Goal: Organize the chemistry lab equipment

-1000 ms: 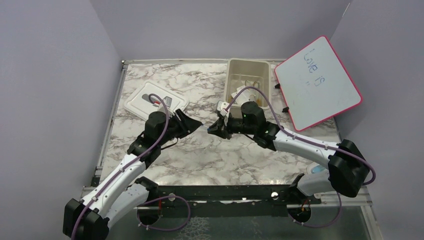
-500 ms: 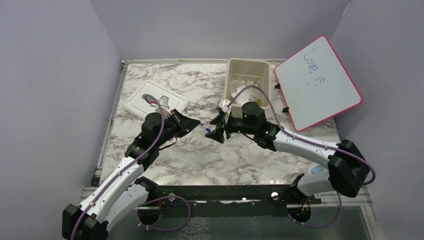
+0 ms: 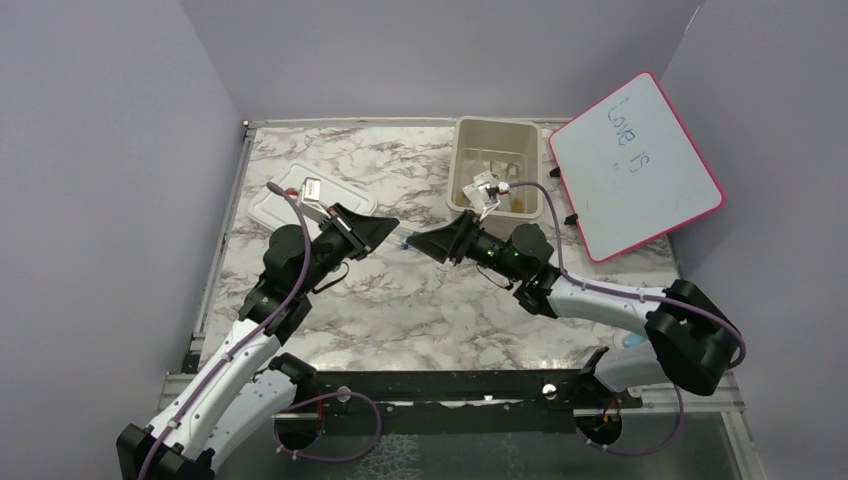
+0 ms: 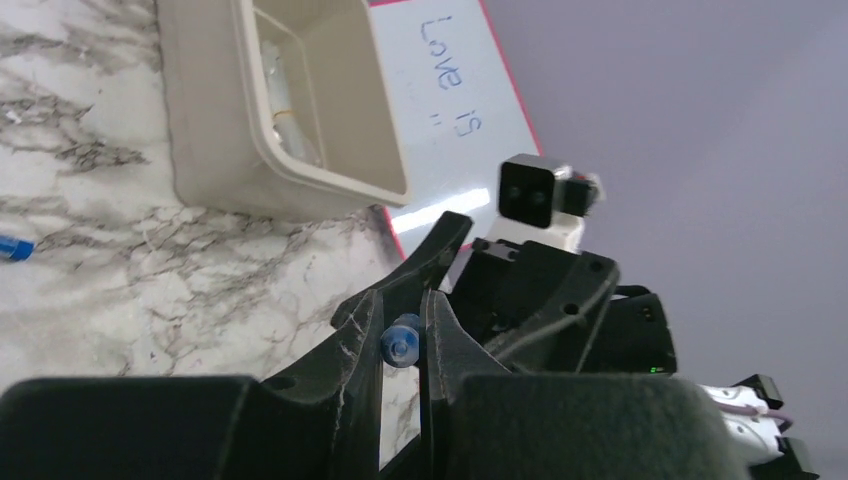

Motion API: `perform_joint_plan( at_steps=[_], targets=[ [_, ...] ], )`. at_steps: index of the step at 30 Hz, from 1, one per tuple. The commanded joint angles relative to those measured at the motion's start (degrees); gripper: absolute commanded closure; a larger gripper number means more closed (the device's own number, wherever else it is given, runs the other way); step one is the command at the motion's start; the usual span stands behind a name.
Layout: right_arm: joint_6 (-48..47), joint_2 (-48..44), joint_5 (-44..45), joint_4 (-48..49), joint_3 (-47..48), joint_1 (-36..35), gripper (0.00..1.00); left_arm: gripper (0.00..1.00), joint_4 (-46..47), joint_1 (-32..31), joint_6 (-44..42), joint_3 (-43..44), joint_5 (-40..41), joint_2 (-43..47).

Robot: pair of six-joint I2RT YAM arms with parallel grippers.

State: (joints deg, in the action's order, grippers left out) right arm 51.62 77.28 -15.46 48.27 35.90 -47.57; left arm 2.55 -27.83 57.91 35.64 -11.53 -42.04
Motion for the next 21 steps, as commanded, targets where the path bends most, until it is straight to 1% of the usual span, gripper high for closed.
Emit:
perform_joint_plan(
  at_steps=[1,2,4,8,13,21],
  targets=[
    [21.8,3.8,5.1,15.6,0.1,-0.3,0.29,1.00,6.1,0.1,1.4,2.2,2.4,1.9],
    [23.0,4.6,4.9,18.5,0.4,-0.2,0.32,1.00,6.2,0.1,1.7,2.3,2.6,2.1],
    [25.1,5.8,4.6,21.7,1.3,-0.3,0.44,1.00,6.6,0.1,2.3,2.1,3.3,2.6],
    [29.7,8.0,3.7,21.8,3.1,-0.4,0.58,1.00,9.2,0.1,3.1,1.6,3.9,3.5],
    [33.7,10.5,4.2,27.2,3.2,-0.6,0.64,1.00,9.0,0.1,2.9,1.3,4.6,4.0],
    [32.0,9.4,7.0,26.2,2.3,-0.8,0.77,1.00,9.0,0.1,3.4,-0.3,5.0,5.1]
  ],
)
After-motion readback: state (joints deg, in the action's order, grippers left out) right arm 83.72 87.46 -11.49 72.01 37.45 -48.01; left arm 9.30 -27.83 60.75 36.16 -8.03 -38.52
